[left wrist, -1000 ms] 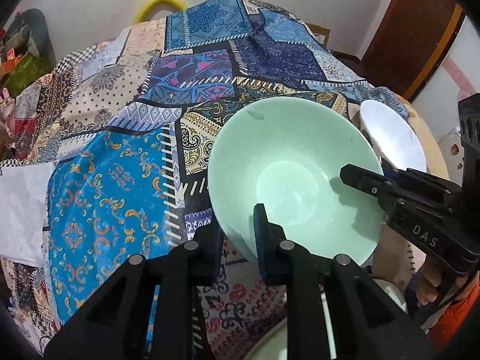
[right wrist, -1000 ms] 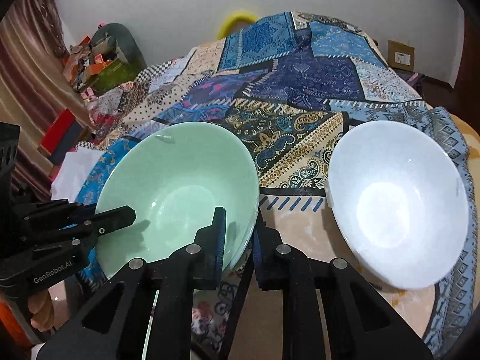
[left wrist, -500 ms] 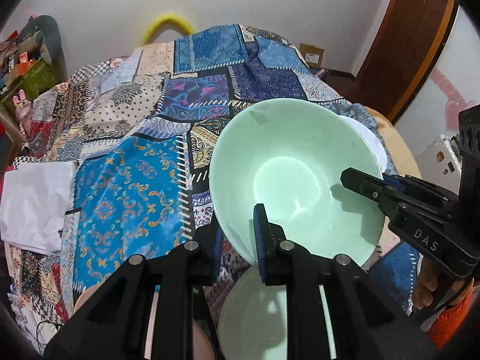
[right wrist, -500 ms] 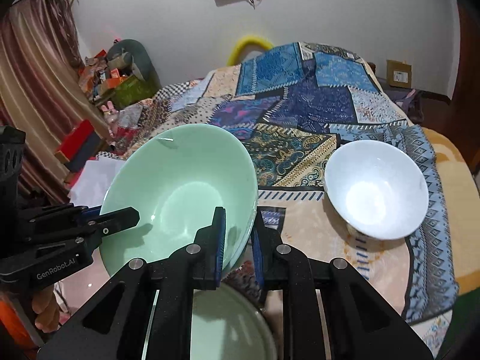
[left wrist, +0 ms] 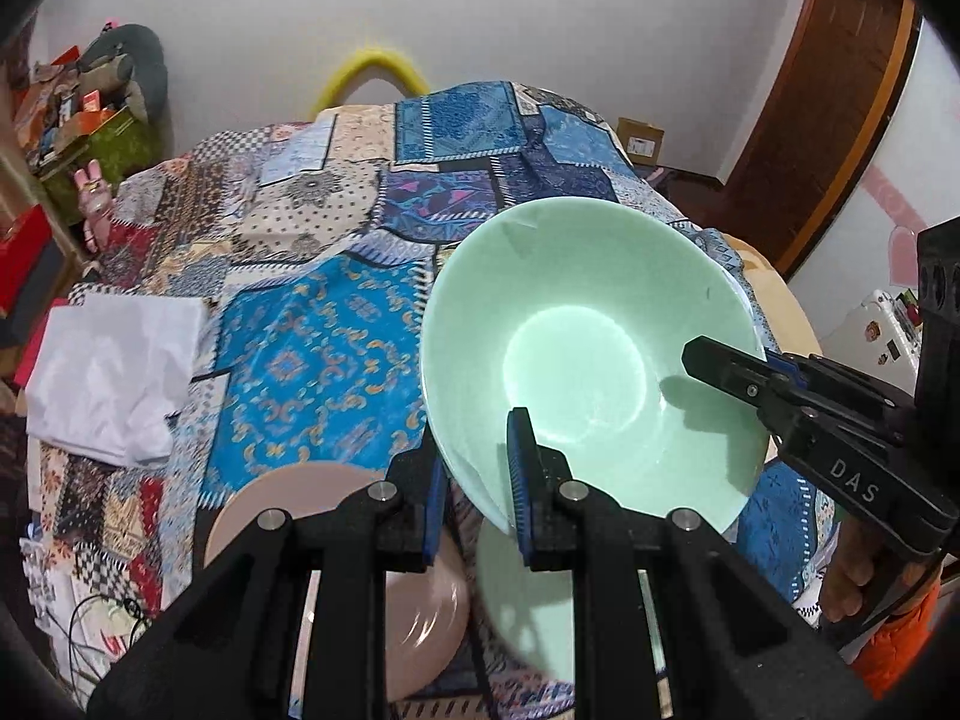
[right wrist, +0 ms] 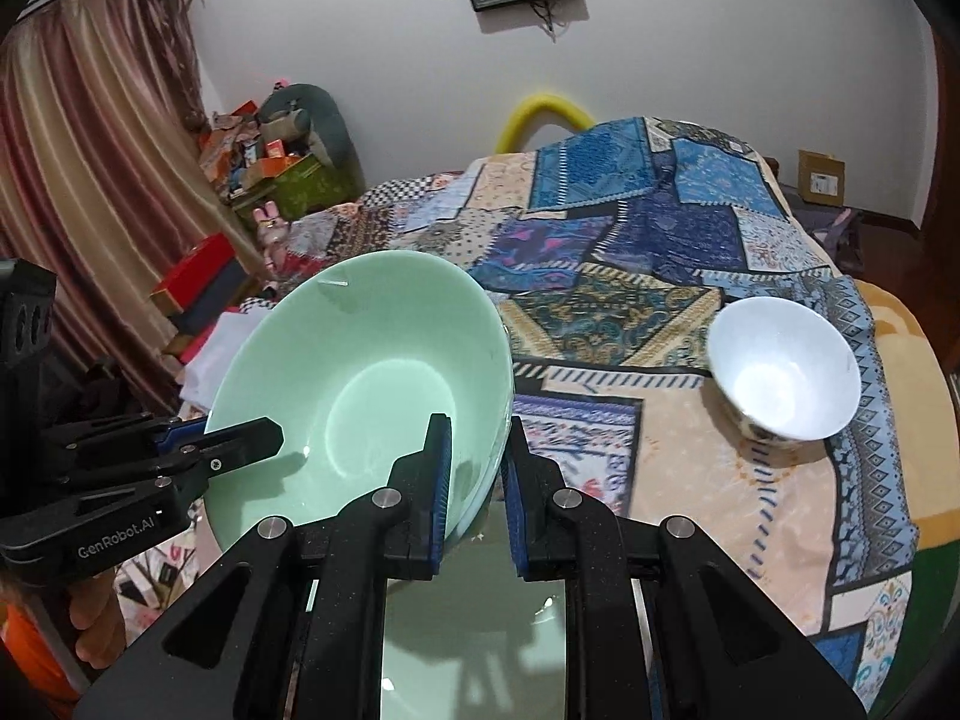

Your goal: Organize plates and bowls

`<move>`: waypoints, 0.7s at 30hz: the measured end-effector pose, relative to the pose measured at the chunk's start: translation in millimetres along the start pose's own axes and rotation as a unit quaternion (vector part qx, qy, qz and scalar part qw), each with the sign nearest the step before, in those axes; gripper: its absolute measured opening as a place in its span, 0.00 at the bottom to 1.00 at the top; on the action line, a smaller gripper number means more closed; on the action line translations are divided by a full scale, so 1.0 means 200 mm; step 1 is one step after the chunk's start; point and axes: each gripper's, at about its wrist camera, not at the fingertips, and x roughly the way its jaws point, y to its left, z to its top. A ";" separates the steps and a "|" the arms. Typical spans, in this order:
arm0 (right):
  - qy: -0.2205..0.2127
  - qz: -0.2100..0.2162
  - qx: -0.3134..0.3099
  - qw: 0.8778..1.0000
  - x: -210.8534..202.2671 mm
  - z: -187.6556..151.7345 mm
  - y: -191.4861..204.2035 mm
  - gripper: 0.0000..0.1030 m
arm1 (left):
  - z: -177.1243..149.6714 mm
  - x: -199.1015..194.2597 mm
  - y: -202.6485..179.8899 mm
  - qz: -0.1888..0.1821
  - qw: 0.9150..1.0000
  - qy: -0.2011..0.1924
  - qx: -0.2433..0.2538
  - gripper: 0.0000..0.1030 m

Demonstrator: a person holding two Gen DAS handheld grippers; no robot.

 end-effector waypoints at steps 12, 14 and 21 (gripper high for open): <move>0.005 0.030 -0.023 0.999 0.02 -0.06 0.24 0.15 | -0.17 -0.20 0.21 0.020 0.999 -0.006 -0.033 0.18; 0.008 0.035 -0.027 0.999 0.03 -0.08 0.28 0.15 | -0.19 -0.21 0.24 0.023 0.999 -0.006 -0.037 0.18; 0.026 0.050 -0.031 0.998 0.12 -0.14 0.39 0.15 | -0.29 -0.22 0.38 0.032 0.998 0.006 -0.062 0.18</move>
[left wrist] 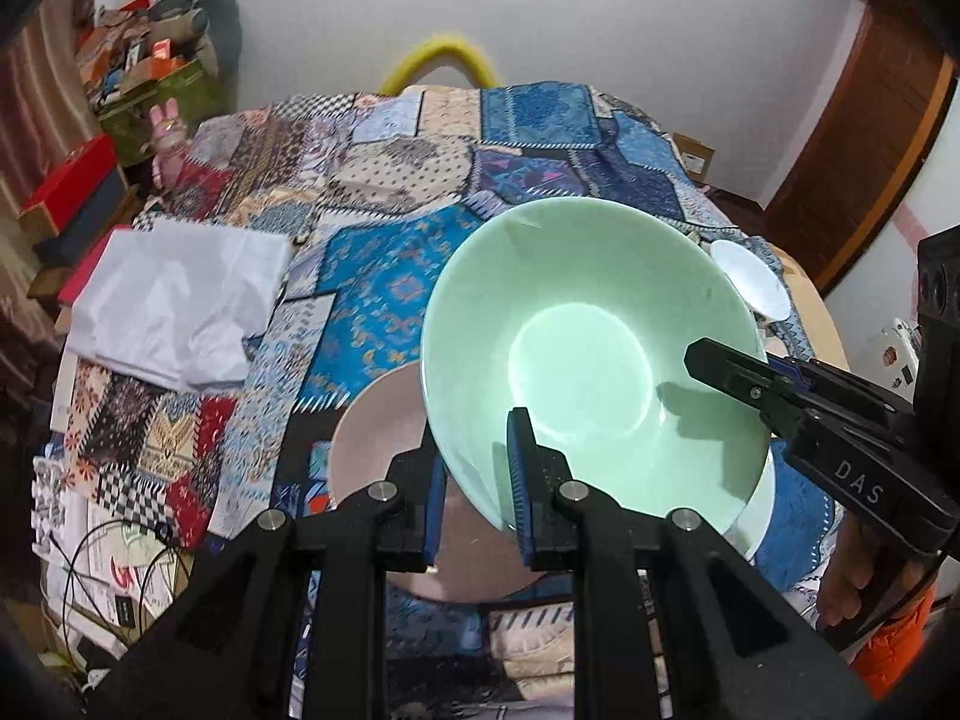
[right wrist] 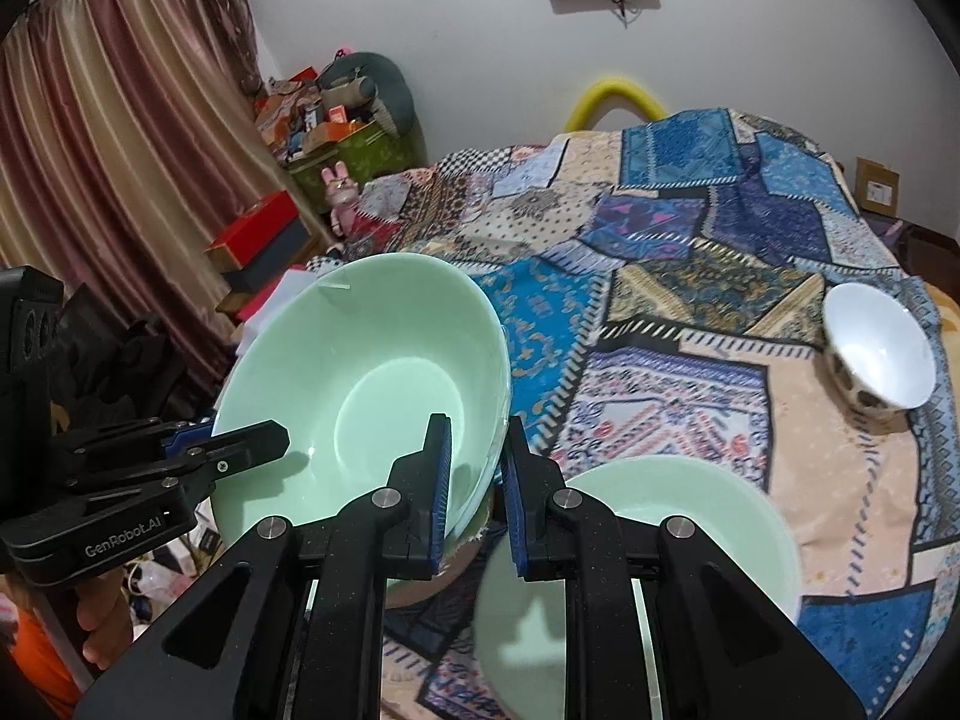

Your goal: Organize plates and bowls

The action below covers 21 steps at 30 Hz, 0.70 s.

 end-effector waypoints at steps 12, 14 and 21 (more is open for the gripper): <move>0.054 0.018 0.005 0.998 0.20 -0.11 0.07 0.15 | -0.14 0.16 0.18 0.006 0.999 0.043 -0.032 0.18; 0.065 0.019 0.006 0.998 0.24 -0.14 0.07 0.15 | -0.16 0.19 0.20 0.005 0.998 0.051 -0.037 0.18; 0.094 0.022 0.012 0.995 0.33 -0.19 0.06 0.15 | -0.21 0.29 0.24 0.005 0.996 0.077 -0.045 0.18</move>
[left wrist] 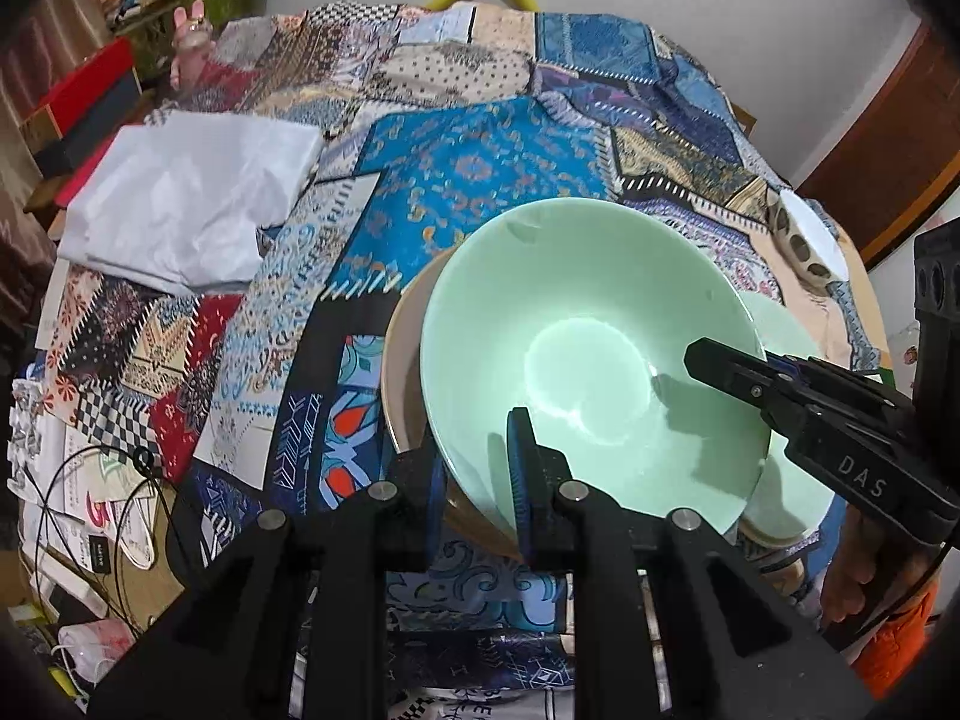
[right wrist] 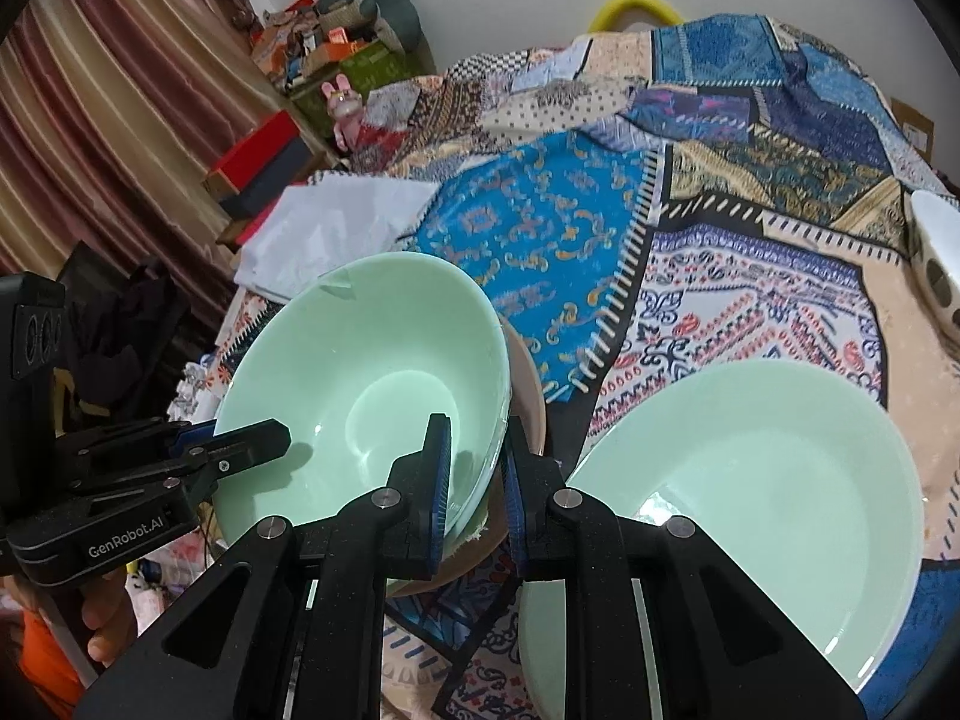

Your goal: Organize plates and bowls

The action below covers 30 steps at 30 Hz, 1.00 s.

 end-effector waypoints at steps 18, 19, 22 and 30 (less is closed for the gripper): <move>0.019 -0.017 -0.034 0.999 0.04 -0.01 0.02 0.19 | 0.00 0.08 0.04 0.002 1.000 0.012 -0.002 0.17; 0.018 -0.021 -0.036 0.999 0.03 -0.01 0.02 0.19 | 0.00 0.08 0.04 0.002 1.000 0.012 -0.002 0.17; 0.010 -0.027 -0.040 0.999 0.01 -0.01 0.02 0.19 | 0.00 0.09 0.05 0.005 1.000 0.010 -0.004 0.17; 0.002 -0.022 -0.040 0.999 -0.02 0.00 0.00 0.19 | 0.03 0.07 0.00 0.034 0.999 0.006 0.009 0.17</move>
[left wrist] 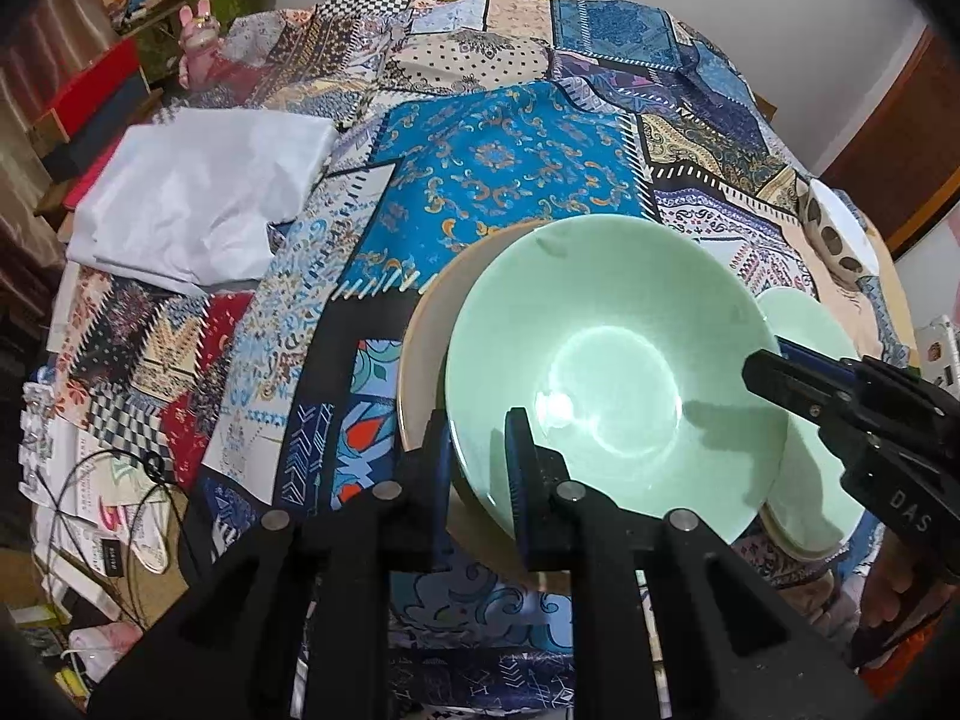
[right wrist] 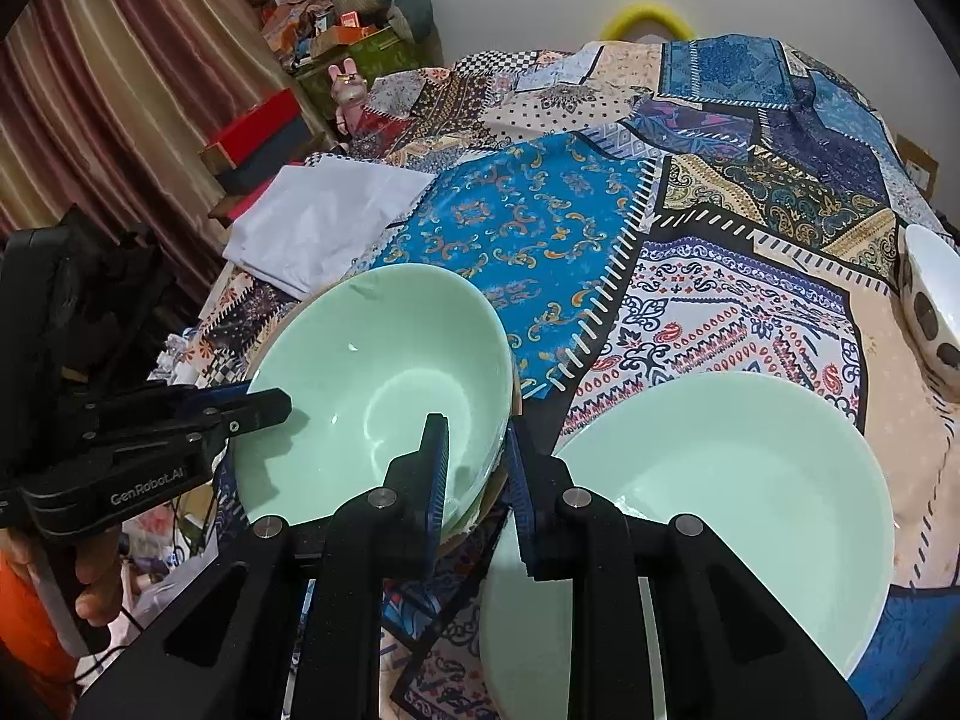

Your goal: Organize plates and bowls

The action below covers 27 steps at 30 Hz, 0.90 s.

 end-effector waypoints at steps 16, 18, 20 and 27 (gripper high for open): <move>-0.077 -0.027 0.007 0.997 -0.35 0.03 -0.17 0.33 | 0.13 -0.37 -0.27 0.022 0.994 -0.101 0.044 0.56; -0.093 -0.040 0.012 0.995 -0.42 0.03 -0.22 0.40 | 0.16 -0.41 -0.34 0.014 0.992 -0.111 0.050 0.61; -0.111 -0.055 0.021 0.992 -0.50 0.02 -0.30 0.47 | 0.18 -0.44 -0.43 0.004 0.991 -0.124 0.059 0.66; -0.151 -0.122 0.050 0.980 -0.75 0.00 -0.59 0.55 | 0.26 -0.48 -0.73 -0.027 0.984 -0.149 0.096 0.83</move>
